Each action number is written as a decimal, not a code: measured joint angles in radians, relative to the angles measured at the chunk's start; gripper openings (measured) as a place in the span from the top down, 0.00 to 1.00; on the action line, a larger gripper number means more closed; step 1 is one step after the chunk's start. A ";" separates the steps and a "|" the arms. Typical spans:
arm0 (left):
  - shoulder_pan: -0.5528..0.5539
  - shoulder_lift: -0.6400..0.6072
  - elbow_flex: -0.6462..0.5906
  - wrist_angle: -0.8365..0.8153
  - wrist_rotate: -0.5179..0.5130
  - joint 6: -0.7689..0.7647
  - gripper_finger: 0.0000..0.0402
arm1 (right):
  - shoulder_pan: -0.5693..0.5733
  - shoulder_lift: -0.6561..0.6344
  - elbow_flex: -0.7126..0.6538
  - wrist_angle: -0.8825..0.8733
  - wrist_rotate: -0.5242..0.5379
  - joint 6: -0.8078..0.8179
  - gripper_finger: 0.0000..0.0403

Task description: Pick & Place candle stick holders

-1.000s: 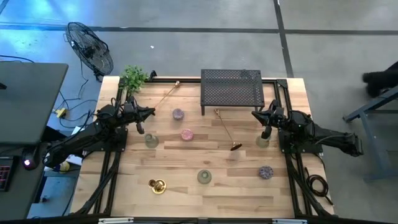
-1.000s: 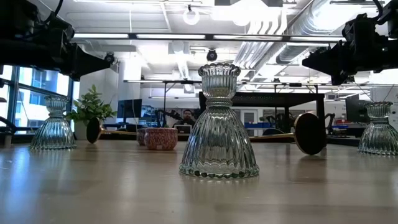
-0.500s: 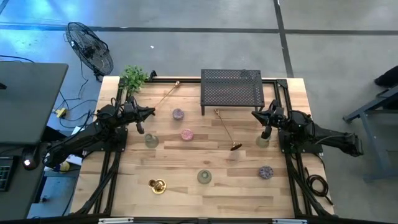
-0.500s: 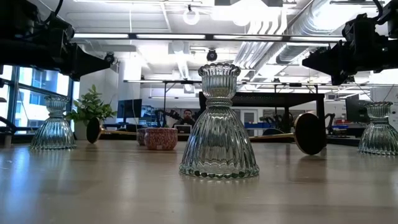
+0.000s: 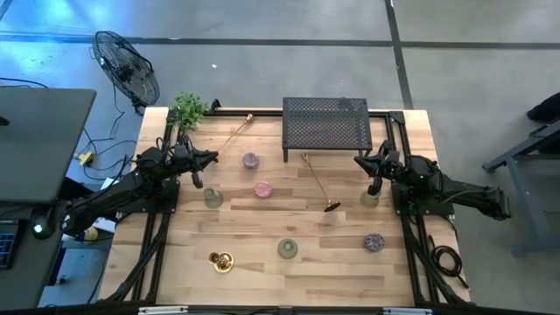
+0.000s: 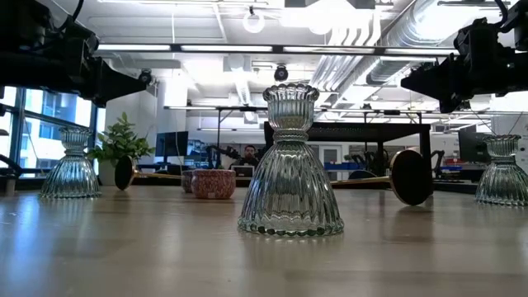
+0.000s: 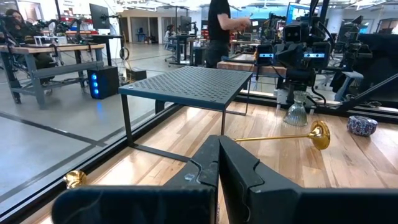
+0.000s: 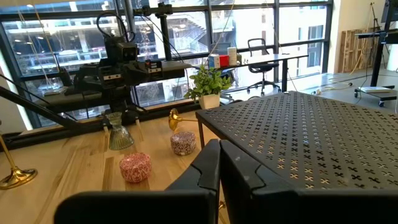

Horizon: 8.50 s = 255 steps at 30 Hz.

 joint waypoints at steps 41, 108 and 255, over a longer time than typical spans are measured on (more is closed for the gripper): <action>0.000 0.001 0.000 0.000 -0.002 -0.160 1.00 | 0.003 0.284 0.277 0.012 0.071 0.202 1.00; 0.000 0.001 0.000 -0.007 -0.150 0.013 1.00 | 0.475 1.069 0.801 -1.382 0.104 1.015 0.23; 0.000 0.001 0.035 0.045 -0.202 0.140 1.00 | -0.729 1.680 1.777 -1.330 -0.067 -0.062 0.62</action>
